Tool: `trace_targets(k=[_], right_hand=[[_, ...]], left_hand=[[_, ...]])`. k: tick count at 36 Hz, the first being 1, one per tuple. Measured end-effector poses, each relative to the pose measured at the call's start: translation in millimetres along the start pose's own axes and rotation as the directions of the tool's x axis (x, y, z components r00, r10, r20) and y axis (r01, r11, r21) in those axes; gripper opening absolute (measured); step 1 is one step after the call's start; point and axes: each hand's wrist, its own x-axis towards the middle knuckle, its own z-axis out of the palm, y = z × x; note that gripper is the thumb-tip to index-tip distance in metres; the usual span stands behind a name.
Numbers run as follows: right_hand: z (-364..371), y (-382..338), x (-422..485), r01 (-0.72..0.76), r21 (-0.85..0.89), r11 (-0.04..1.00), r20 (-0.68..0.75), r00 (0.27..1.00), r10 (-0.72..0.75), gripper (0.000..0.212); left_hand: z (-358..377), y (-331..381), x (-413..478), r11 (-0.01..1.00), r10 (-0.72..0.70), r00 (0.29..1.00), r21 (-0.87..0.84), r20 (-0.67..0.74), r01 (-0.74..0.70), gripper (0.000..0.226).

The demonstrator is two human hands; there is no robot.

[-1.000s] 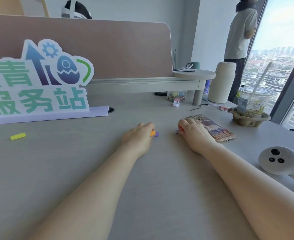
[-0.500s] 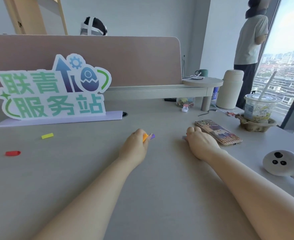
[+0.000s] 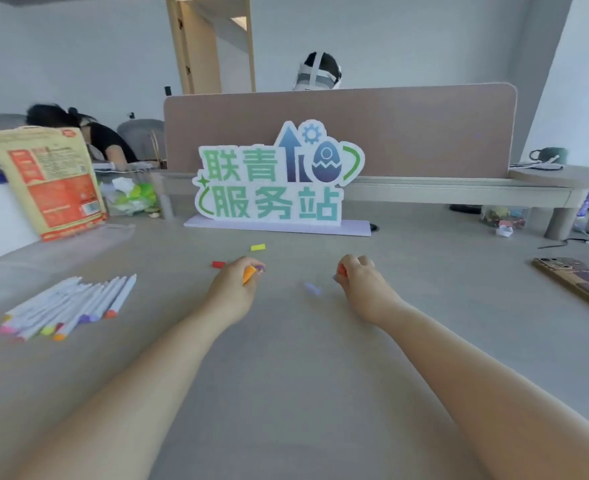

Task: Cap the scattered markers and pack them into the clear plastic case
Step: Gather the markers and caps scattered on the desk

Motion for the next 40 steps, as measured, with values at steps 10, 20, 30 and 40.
trace_targets(k=[10,20,30,40], right_hand=[[48,-56,19,0.063,-0.044,0.997,0.013,0.998,-0.062,0.014],[56,-55,32,0.057,0.054,0.997,-0.077,0.996,-0.052,0.016],[82,-96,46,0.149,0.104,0.983,-0.046,0.988,-0.145,0.018],[113,-138,90,0.25,0.069,0.966,-0.072,0.967,-0.245,0.017]], left_hand=[[-39,-51,-24,0.932,-0.107,0.994,0.345,-0.026,0.109,0.019],[-48,-50,-31,0.973,-0.082,0.997,0.217,-0.014,0.083,0.022],[-102,-90,-36,0.935,-0.11,0.976,0.312,-0.189,0.166,0.034],[-148,-116,-2,0.918,-0.167,0.982,0.35,-0.085,0.187,0.011]])
